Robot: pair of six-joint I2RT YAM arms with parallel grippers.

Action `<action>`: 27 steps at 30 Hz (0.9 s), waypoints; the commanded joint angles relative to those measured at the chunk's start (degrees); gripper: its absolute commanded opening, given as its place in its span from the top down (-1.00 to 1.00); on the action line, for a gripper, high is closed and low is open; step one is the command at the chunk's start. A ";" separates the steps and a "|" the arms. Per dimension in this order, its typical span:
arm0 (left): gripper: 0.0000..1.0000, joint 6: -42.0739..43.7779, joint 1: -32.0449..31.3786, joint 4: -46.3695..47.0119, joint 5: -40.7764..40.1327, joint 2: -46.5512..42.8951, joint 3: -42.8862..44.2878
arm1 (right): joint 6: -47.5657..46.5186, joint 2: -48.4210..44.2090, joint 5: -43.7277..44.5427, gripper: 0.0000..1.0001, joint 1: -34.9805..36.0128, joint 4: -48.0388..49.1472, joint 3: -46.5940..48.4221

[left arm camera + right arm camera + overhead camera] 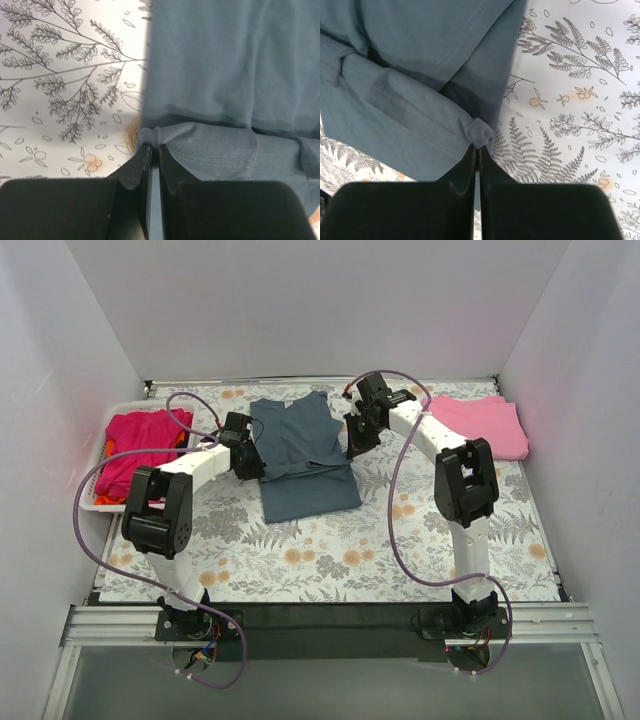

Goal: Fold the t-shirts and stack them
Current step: Fold the tshirt

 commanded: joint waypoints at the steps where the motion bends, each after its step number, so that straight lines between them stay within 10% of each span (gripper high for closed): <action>1: 0.94 0.66 0.90 2.17 -3.34 0.44 1.50 | -0.09 1.90 -0.37 0.97 -0.66 2.53 1.86; 5: 0.75 0.57 0.90 2.87 -4.04 1.41 2.21 | 0.08 2.88 -0.11 0.89 -0.58 4.55 1.86; 11: -0.45 1.18 0.47 2.43 -4.04 -4.55 2.74 | -0.97 -1.94 1.21 0.32 -0.49 5.35 0.03; 13: -0.57 1.36 -0.93 1.82 -5.00 -9.02 1.69 | -0.80 -6.16 0.43 0.23 0.03 7.71 -4.43; 27: -0.05 -4.18 -16.67 0.93 -2.11 -10.38 -9.04 | 2.10 -8.56 -7.48 0.32 5.93 21.78 -17.04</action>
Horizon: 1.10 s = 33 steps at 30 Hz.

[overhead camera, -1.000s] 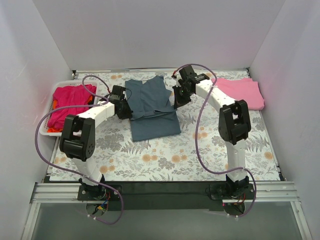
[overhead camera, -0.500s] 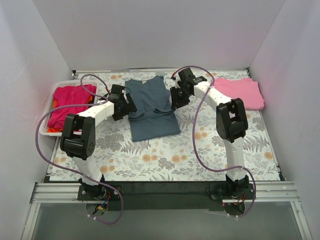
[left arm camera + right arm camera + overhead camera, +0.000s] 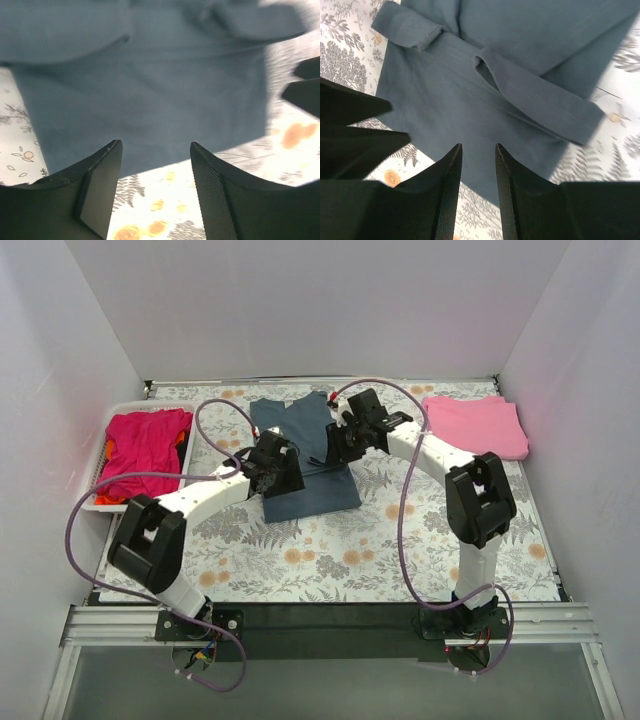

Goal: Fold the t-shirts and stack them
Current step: Fold the tshirt

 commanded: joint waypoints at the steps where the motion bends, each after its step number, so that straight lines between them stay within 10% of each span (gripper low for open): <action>1: 0.00 -1.03 0.05 -0.94 1.59 3.86 -1.76 | 1.27 4.41 -5.23 0.33 0.40 4.60 0.97; 23: 0.11 0.20 -0.04 -4.02 3.01 9.67 -0.71 | 6.37 27.62 -6.74 0.31 -5.66 5.31 33.40; 33: 0.10 0.73 2.50 -5.60 -1.04 7.04 5.18 | 4.79 8.23 -14.29 0.28 -7.16 6.80 11.64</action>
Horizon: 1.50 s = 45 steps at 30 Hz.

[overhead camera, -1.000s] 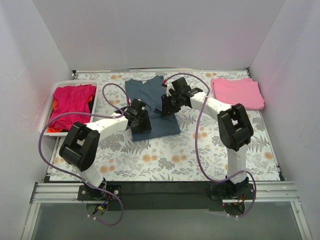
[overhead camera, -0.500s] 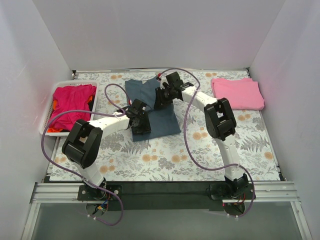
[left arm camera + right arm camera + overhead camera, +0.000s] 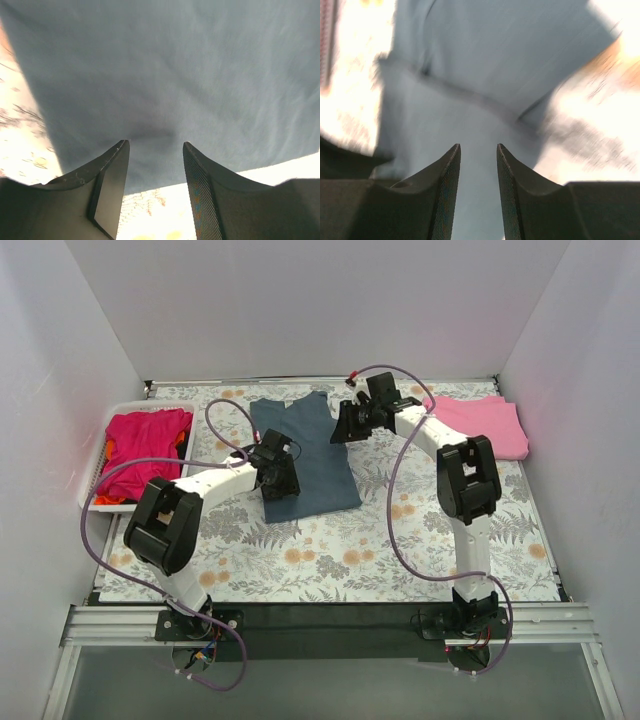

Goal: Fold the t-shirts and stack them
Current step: Fold the tshirt

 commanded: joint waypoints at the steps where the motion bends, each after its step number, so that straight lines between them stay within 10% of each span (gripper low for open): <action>1: 0.10 0.09 1.32 -0.75 -2.05 -2.80 2.71 | 0.24 -10.42 -9.06 0.29 1.21 3.99 -8.24; 12: 0.25 -3.42 2.99 -1.89 3.05 -7.99 -7.38 | 5.35 -18.35 -22.98 0.34 1.39 17.38 -38.31; 29: 0.35 -4.30 5.02 -10.06 11.57 -13.42 -17.58 | 5.97 -26.67 -18.41 0.39 -3.54 14.30 -65.29; 36: 0.15 -5.88 5.02 -9.98 7.71 -21.08 -17.95 | 5.52 -34.43 -20.34 0.37 -1.25 12.37 -57.96; 45: 0.05 -10.98 5.10 -13.93 0.07 -23.63 -16.80 | 6.22 -22.13 -17.80 0.39 1.12 12.72 -45.01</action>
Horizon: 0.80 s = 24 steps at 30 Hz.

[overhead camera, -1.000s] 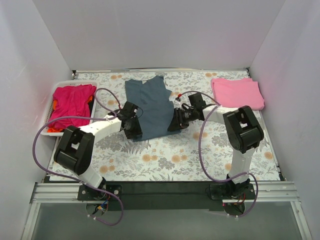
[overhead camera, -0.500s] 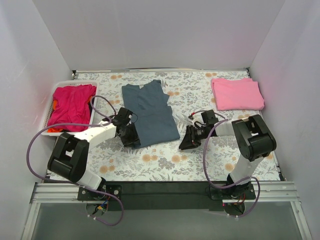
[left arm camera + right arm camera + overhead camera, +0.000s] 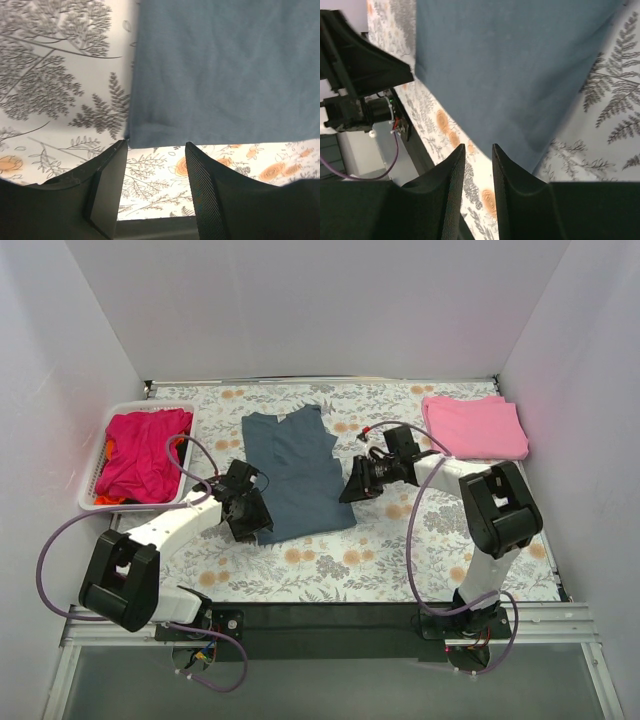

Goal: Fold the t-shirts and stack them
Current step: Fold the tshirt

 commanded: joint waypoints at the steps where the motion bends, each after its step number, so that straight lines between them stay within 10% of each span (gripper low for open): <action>1: 0.05 -2.94 -0.03 -2.92 -4.86 -2.39 0.88 | -0.24 5.15 1.68 0.40 0.27 -0.79 1.77; 24: 0.03 -4.08 -2.75 -2.92 4.81 -2.22 -0.88 | -1.82 -18.39 26.45 0.25 1.15 -14.23 -9.66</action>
